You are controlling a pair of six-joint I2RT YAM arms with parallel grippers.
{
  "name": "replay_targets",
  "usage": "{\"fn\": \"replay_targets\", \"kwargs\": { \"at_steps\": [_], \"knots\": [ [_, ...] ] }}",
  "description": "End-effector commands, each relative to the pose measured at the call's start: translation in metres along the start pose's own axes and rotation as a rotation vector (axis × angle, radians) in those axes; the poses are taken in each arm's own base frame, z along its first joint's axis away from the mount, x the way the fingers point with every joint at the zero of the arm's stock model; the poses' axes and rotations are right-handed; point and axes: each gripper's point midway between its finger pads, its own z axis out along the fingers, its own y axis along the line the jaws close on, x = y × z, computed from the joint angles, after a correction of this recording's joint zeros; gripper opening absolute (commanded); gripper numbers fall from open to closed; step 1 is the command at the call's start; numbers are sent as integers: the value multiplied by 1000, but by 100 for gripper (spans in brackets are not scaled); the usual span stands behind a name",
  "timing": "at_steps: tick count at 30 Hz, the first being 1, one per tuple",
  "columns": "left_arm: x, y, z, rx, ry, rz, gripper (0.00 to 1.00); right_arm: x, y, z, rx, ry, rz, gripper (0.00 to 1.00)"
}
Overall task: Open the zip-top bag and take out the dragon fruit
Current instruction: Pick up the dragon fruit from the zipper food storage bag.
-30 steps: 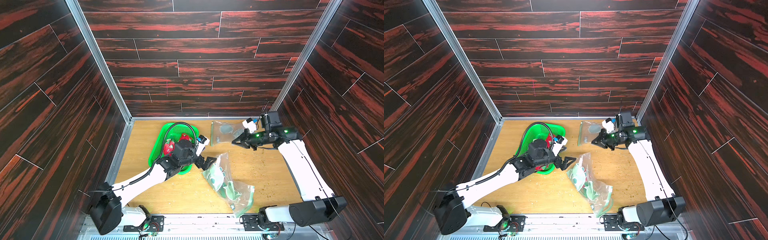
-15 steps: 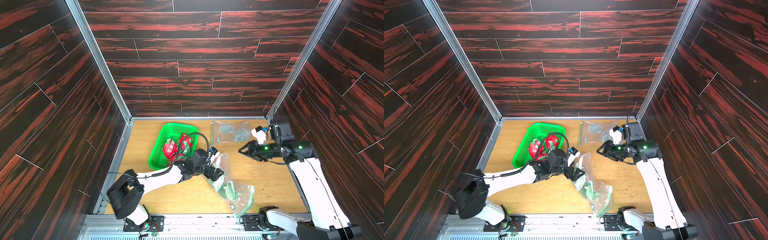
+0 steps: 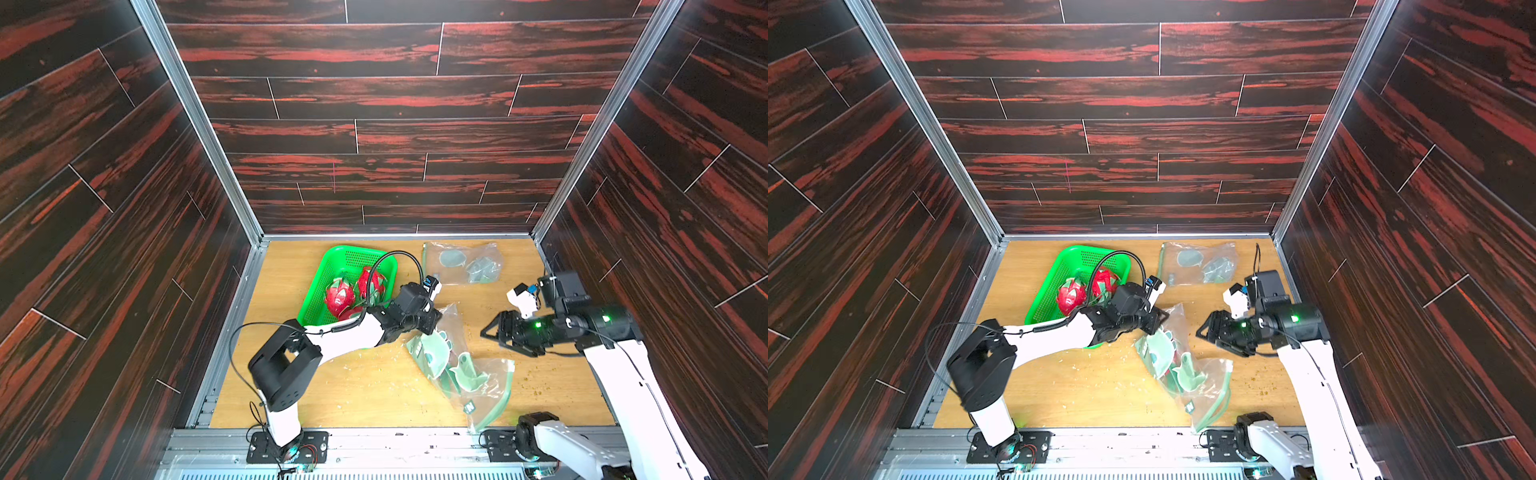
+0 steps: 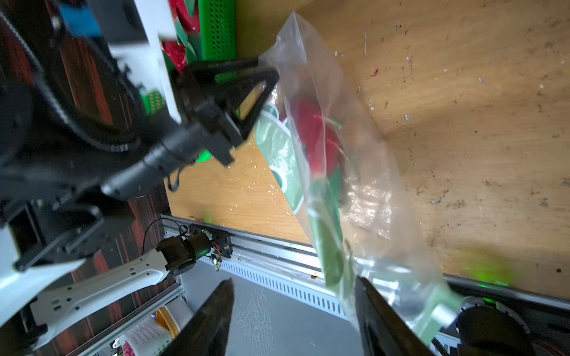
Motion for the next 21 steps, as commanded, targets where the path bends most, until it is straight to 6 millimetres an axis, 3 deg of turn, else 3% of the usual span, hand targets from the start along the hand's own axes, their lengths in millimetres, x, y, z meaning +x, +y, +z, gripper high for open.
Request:
{"fn": "replay_targets", "kwargs": {
  "at_steps": [1, 9, 13, 18, 21],
  "knots": [
    [-33, 0, 1, 57, -66, -25, 0, 10, -4, -4, 14, 9, -3, 65],
    [-66, 18, 5, -4, -141, 19, 0, 2, -12, -6, 26, -112, -20, 54],
    [-79, 32, 11, -29, -146, 27, 0, -4, -38, 8, 104, -178, 46, 41],
    [-84, 49, 23, -42, -130, 10, 0, -6, -36, 10, -2, -312, 89, 36],
    [-87, 58, 29, -56, -124, -2, 0, 4, -37, 31, -72, -256, 144, 32]
  ]
}}
